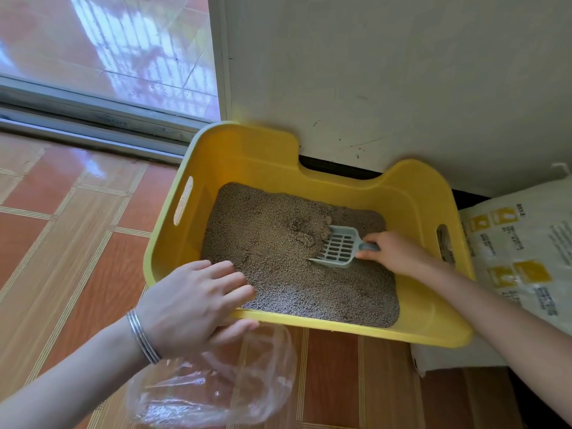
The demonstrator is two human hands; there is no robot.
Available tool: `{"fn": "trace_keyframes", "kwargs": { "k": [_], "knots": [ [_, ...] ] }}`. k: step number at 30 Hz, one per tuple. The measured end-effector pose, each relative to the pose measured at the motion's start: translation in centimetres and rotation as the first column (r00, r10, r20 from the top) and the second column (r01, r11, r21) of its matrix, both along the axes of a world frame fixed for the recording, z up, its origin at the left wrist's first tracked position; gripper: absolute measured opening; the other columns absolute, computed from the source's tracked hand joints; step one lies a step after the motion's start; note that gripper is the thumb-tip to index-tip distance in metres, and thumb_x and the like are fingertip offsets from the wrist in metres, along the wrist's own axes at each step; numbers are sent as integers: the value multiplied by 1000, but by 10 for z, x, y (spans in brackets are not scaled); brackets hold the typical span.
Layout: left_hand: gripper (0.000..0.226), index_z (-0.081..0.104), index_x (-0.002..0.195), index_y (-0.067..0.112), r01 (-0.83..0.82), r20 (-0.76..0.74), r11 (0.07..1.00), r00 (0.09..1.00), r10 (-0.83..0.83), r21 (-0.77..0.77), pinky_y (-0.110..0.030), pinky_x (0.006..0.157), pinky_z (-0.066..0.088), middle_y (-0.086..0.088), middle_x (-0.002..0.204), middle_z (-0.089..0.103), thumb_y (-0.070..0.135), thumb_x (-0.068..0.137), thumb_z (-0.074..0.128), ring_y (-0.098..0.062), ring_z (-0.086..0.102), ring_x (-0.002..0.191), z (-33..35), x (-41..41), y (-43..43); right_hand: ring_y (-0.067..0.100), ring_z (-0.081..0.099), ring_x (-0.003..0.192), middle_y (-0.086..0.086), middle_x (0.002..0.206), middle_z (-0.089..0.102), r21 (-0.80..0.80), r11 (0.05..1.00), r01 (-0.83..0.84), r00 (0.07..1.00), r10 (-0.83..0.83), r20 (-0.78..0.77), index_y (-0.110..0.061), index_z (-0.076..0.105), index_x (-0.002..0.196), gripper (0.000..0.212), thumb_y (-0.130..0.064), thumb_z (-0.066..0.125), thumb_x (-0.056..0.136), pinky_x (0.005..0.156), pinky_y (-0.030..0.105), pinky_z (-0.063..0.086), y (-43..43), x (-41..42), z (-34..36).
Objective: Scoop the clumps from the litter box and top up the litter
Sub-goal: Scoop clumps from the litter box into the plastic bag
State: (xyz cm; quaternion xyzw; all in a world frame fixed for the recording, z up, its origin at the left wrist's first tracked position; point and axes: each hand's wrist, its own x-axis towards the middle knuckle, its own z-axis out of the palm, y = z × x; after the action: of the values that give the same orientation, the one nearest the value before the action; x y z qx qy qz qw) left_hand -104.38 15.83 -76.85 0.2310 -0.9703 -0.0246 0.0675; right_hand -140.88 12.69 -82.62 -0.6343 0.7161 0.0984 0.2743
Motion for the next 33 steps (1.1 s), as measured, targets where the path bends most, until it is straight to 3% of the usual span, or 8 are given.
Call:
{"fn": "trace_keyframes", "kwargs": {
  "k": [4, 10, 19, 27, 33],
  "knots": [
    [49, 63, 80, 21, 6, -9, 1000, 1000, -6, 9, -29, 51, 47, 6, 71, 58, 53, 94, 28, -17, 55, 64, 0, 0, 0, 0, 51, 67, -4, 97, 62, -28, 999, -36, 997, 38, 68, -17, 58, 119, 39, -39, 59, 87, 55, 21, 38, -10, 7, -6],
    [46, 61, 78, 22, 1, -7, 1000, 1000, -1, 14, -28, 50, 46, 7, 69, 57, 53, 93, 31, -17, 55, 63, 0, 0, -1, 15, 61, 76, 1, 95, 67, -55, 996, -67, 996, 70, 58, -20, 61, 108, 32, -43, 57, 87, 71, 37, 52, -19, 22, -14],
    [45, 57, 76, 24, -12, 15, 999, 1000, 11, 40, -24, 46, 43, 9, 66, 55, 54, 93, 30, -14, 52, 57, 1, 0, 0, 11, 57, 63, -4, 85, 65, -142, 982, -127, 988, 138, 75, -22, 59, 104, 28, -45, 54, 88, 48, 23, 38, -40, 72, -26],
    [41, 55, 75, 24, -39, 36, 998, 999, 38, 46, -24, 47, 43, 9, 65, 55, 56, 91, 36, -14, 53, 58, 2, -1, 1, 9, 55, 63, -4, 81, 64, -217, 974, -72, 977, 113, 179, -23, 59, 100, 29, -48, 55, 86, 47, 25, 33, -64, 122, -27],
    [44, 56, 75, 23, -57, 28, 998, 998, 56, 31, -25, 47, 44, 8, 65, 55, 57, 92, 32, -15, 54, 57, 0, 0, 2, 7, 57, 63, -8, 79, 64, -251, 966, -60, 961, 125, 248, -24, 60, 99, 23, -43, 56, 87, 49, 21, 33, -39, 108, -18]
  ]
}}
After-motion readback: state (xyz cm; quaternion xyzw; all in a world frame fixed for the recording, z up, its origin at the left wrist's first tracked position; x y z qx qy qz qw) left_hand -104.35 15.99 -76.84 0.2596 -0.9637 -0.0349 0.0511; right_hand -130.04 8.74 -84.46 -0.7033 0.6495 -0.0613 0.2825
